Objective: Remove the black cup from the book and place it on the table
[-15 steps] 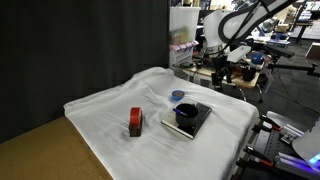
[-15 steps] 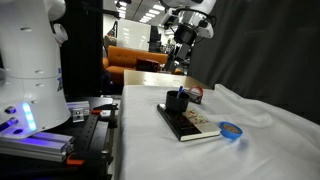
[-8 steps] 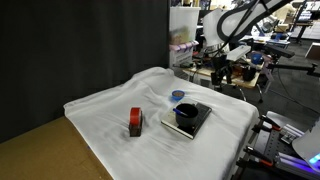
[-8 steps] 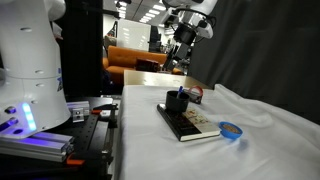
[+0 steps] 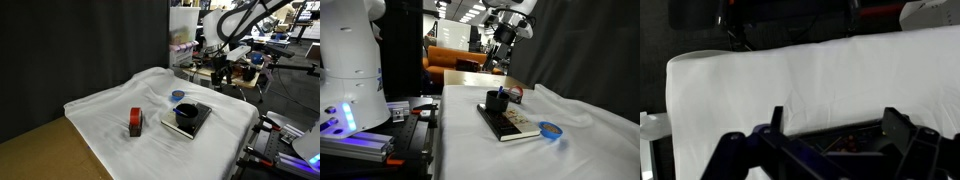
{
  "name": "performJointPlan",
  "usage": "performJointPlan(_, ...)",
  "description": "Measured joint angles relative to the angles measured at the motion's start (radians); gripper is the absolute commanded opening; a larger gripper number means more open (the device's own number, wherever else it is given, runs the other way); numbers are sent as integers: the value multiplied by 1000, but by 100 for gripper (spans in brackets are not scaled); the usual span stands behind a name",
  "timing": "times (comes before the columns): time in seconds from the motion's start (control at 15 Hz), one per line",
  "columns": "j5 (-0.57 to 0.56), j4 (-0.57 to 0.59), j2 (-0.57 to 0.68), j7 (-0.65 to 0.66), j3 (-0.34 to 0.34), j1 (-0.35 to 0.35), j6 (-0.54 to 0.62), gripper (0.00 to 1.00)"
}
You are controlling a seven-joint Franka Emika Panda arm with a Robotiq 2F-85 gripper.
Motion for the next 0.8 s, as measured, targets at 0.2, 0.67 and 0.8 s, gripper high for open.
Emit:
performJointPlan(0.2,8,2,1,33,1,11,1,100)
performJointPlan(0.67,-6,119,134,322,17,65,-26,100)
performJointPlan(0.8,-21,167,186,382,15,72,-63,100)
